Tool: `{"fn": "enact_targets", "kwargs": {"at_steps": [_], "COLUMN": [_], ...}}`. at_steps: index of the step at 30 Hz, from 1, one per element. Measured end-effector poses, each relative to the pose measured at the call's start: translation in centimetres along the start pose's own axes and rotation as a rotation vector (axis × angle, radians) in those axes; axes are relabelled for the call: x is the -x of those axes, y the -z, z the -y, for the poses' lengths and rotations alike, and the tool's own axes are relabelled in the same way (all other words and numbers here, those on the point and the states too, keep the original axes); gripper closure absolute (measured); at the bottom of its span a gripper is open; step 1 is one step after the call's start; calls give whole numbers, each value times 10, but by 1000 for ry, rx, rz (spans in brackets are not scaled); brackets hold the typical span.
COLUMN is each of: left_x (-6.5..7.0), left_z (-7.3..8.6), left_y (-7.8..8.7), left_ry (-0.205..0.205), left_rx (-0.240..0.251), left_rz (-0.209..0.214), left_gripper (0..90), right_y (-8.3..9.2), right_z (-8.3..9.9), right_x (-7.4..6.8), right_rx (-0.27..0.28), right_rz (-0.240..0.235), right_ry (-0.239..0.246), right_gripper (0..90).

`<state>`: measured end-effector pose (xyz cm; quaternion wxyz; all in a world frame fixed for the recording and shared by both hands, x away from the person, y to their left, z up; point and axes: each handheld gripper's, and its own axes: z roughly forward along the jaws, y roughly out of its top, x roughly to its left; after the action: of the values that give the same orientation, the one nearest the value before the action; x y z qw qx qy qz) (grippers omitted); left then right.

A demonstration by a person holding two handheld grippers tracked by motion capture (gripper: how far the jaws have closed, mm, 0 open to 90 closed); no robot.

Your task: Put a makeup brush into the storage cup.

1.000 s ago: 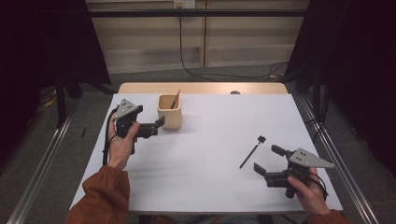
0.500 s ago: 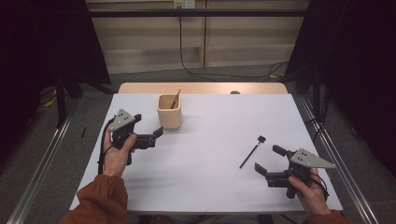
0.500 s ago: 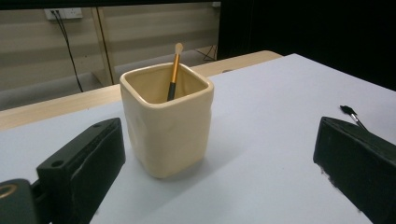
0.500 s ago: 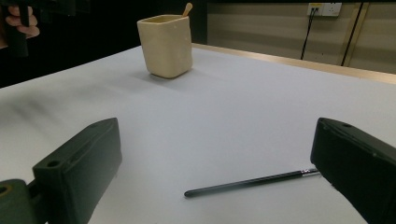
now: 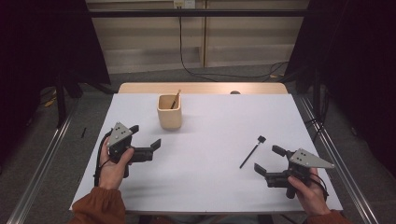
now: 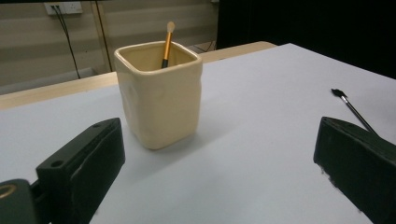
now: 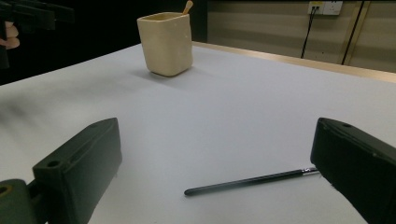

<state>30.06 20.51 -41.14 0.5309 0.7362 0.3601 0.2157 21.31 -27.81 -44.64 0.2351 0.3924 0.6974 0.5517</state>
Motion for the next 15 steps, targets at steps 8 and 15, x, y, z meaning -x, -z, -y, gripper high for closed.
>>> {"fn": "enact_targets", "kwargs": {"at_steps": [8, 15], "left_x": [6, 14], "left_z": [9, 18], "left_y": [11, 20], "left_ry": [1, 9], "left_rx": [9, 16], "left_rz": [14, 14], "left_gripper": [18, 15], "right_y": [0, -1], "right_z": [0, 0], "right_x": [0, 0], "right_rx": [1, 2], "right_rz": [-2, -3], "right_ry": [1, 1], "right_gripper": [12, 12]}}
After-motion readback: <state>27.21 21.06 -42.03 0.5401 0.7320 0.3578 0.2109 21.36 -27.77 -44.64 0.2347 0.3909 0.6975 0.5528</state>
